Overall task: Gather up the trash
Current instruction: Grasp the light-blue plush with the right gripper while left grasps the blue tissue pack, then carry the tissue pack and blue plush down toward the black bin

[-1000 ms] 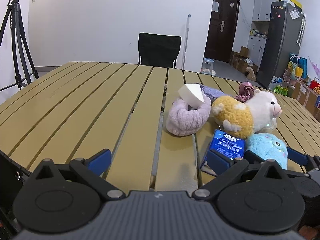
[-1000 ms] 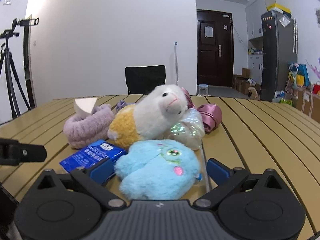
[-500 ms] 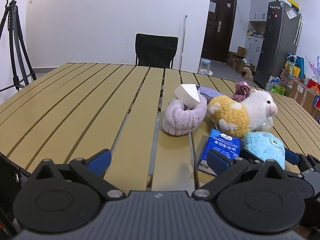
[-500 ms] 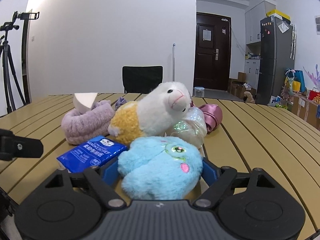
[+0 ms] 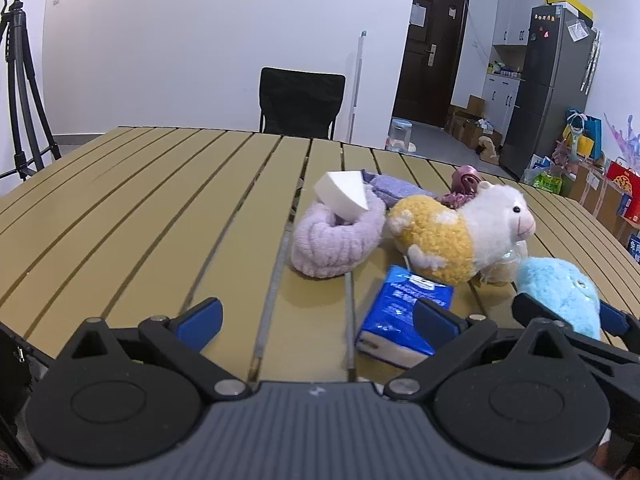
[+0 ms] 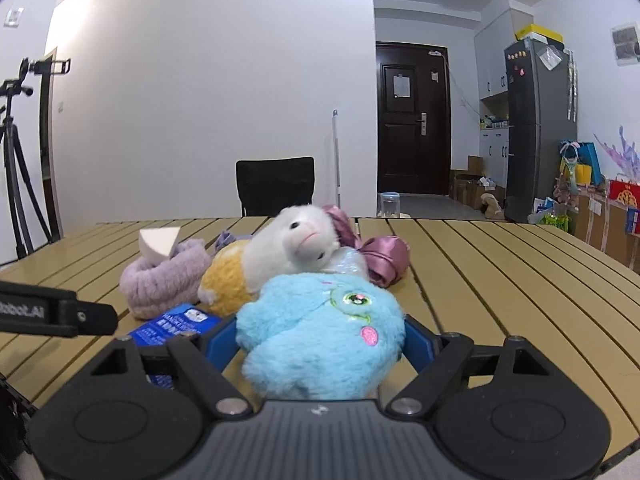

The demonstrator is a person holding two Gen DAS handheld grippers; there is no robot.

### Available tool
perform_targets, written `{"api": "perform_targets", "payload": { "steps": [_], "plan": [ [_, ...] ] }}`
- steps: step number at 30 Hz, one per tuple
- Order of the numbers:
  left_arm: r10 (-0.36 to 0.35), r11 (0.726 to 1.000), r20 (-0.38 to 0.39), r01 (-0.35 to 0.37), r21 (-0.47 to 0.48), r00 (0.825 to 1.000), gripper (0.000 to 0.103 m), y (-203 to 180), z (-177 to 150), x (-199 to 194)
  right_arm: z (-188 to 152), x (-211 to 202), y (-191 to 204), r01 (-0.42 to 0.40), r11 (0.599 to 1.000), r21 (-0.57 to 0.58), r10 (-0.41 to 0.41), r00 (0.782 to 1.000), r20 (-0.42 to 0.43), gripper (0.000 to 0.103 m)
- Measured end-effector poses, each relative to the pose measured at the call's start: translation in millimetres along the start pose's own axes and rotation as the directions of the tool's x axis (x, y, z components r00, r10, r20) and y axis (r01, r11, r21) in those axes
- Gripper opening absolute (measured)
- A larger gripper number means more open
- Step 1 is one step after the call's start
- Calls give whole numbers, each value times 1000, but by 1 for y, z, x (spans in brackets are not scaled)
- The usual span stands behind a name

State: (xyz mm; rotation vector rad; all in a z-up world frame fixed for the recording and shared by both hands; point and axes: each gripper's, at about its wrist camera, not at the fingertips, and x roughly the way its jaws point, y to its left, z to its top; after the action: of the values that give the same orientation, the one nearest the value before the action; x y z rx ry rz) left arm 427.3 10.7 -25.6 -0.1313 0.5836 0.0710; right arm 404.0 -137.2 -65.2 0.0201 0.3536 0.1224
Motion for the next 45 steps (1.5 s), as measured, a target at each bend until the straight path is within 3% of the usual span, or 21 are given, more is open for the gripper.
{"api": "perform_targets", "payload": {
  "steps": [13, 18, 26, 29, 33, 36, 45],
  "plan": [
    [-24, 999, -41, 25, 21, 999, 103, -34, -6, 25, 2, -21, -38, 60, 997, 41, -61, 998, 18, 82],
    [28, 998, -30, -26, 56, 999, 103, -45, -12, 34, 2, -25, -52, 78, 996, 44, -79, 997, 12, 82],
    [18, 996, -30, -16, 89, 999, 103, -54, -18, 42, 0, -24, -63, 86, 994, 67, -86, 996, -4, 82],
    [11, 995, -26, -8, 98, 1000, 91, -56, -19, 44, 0, -26, -65, 85, 994, 73, -85, 996, -3, 82],
    [-15, 993, -13, 17, 120, 1000, 63, -59, -19, 41, 0, -25, -64, 86, 994, 71, -86, 996, -5, 82],
    [0, 992, -1, 0, 123, 1000, 52, -58, -19, 38, -1, -25, -64, 84, 994, 71, -83, 996, -8, 82],
    [-29, 991, 19, 27, 129, 999, 52, -54, -19, 27, -3, -25, -58, 64, 997, 52, -64, 998, -12, 82]
  ]
}}
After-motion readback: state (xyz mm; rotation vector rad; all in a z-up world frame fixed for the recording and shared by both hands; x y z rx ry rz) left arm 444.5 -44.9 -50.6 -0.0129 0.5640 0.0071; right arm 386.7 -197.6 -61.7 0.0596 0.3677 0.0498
